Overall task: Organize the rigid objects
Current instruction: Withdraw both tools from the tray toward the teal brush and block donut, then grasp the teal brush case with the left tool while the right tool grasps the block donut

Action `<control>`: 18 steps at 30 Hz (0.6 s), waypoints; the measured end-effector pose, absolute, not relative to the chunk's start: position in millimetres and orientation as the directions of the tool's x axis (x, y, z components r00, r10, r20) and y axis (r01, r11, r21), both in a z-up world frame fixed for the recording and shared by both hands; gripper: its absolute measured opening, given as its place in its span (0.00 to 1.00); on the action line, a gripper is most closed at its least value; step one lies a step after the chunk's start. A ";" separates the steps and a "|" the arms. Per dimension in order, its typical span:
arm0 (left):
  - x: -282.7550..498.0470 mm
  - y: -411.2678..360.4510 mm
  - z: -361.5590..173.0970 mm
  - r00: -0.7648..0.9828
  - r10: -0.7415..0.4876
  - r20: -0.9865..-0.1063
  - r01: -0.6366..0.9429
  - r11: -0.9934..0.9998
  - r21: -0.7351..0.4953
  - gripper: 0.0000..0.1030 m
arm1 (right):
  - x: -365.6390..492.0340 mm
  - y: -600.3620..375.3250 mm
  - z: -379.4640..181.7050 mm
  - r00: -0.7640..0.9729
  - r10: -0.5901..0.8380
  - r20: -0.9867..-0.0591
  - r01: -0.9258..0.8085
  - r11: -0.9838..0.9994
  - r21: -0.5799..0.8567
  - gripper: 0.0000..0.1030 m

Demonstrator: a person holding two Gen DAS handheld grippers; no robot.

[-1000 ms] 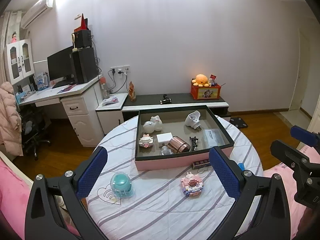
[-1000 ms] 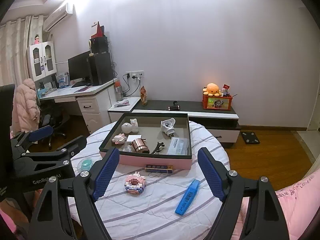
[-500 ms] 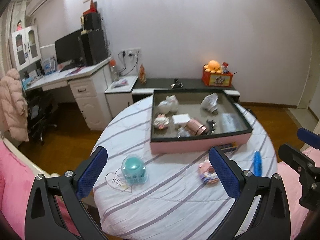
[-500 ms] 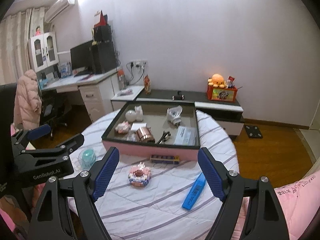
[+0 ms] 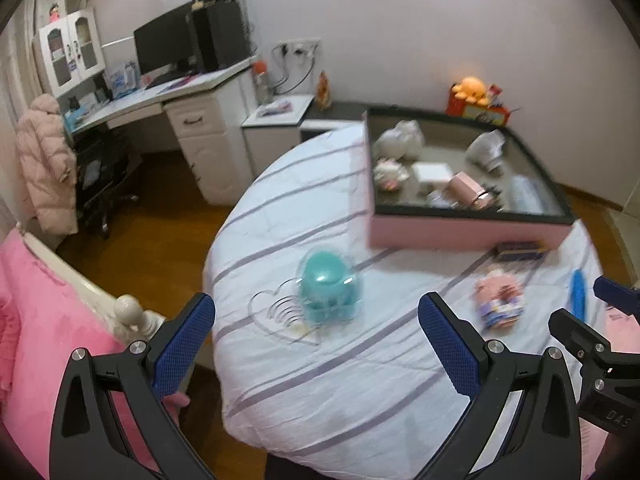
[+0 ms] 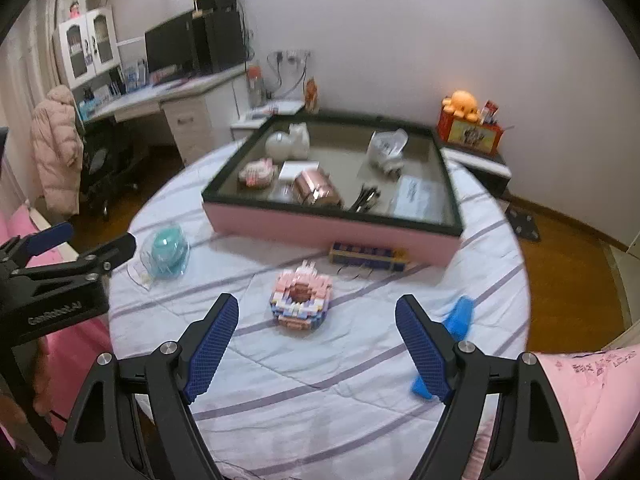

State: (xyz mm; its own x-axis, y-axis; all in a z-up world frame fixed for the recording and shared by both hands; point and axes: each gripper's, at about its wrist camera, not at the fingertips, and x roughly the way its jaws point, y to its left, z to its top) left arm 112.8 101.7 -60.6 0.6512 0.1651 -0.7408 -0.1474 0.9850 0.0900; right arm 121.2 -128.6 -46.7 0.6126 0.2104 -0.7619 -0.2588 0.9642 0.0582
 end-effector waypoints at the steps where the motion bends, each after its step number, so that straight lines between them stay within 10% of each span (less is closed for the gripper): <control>1: 114.0 103.5 -64.1 0.643 0.173 -0.746 -0.152 0.984 0.097 1.00 | 124.9 -126.1 -51.7 0.600 0.208 -0.772 -0.260 0.964 0.058 0.80; 18: 173.6 124.3 -127.4 0.480 0.143 -0.866 -0.145 0.986 0.082 1.00 | 186.0 -95.9 -122.7 0.454 0.149 -0.879 -0.263 0.964 0.028 0.80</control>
State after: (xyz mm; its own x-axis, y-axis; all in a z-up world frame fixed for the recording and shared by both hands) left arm 173.6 124.3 -127.4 0.4797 0.1427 -0.8658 -0.1454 0.9860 0.0820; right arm 186.0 -95.9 -122.7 0.4535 0.1492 -0.8787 -0.2627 0.9645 0.0282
